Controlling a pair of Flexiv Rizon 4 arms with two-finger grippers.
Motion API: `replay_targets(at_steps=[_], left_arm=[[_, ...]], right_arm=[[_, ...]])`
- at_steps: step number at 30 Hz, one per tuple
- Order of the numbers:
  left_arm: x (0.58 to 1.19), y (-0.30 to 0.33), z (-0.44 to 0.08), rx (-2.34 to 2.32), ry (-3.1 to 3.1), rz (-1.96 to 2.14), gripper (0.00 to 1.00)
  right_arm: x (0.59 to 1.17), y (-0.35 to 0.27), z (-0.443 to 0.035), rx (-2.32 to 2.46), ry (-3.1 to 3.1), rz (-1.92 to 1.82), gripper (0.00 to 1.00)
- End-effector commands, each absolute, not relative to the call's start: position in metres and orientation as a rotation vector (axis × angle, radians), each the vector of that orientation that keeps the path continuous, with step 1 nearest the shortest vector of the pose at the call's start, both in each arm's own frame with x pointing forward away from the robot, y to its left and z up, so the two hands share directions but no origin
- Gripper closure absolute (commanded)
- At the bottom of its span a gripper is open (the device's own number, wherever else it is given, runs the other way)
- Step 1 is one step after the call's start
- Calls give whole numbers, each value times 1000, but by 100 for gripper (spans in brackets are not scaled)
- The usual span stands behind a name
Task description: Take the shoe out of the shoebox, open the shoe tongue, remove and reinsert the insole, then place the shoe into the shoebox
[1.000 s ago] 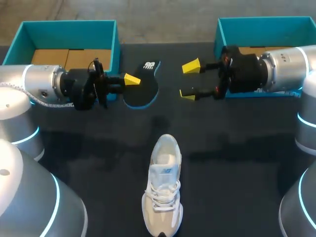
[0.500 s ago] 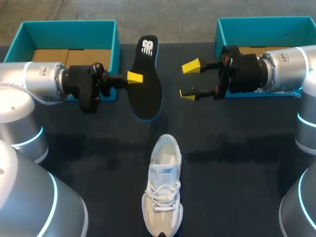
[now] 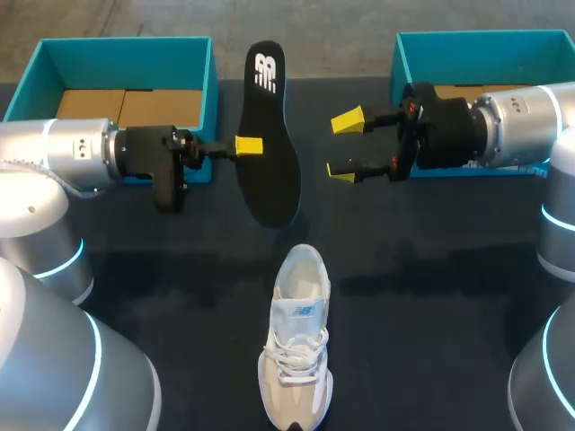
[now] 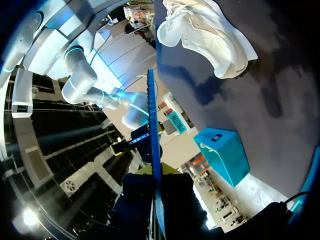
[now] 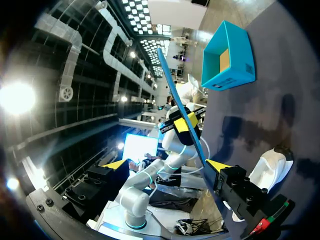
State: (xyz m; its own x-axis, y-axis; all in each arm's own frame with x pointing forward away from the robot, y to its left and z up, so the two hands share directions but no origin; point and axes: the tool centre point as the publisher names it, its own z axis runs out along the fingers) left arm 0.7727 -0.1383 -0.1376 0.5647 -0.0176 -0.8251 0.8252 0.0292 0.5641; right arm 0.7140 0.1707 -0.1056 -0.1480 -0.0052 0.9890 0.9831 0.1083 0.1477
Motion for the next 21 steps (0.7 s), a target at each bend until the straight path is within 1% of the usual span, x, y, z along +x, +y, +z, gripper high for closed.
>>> replay_targets(at_steps=[1, 11, 21], left_arm=[[773, -149, -141, 1371, 793, -810, 100], [775, -158, -138, 1354, 874, -844, 100], [775, -162, -138, 1343, 934, -881, 100]], right_arm=[[714, 173, -107, -1058, -1368, -1237, 0], [714, 173, -107, -1058, -1368, -1237, 0], [715, 186, -125, -1029, -1471, -1264, 0]])
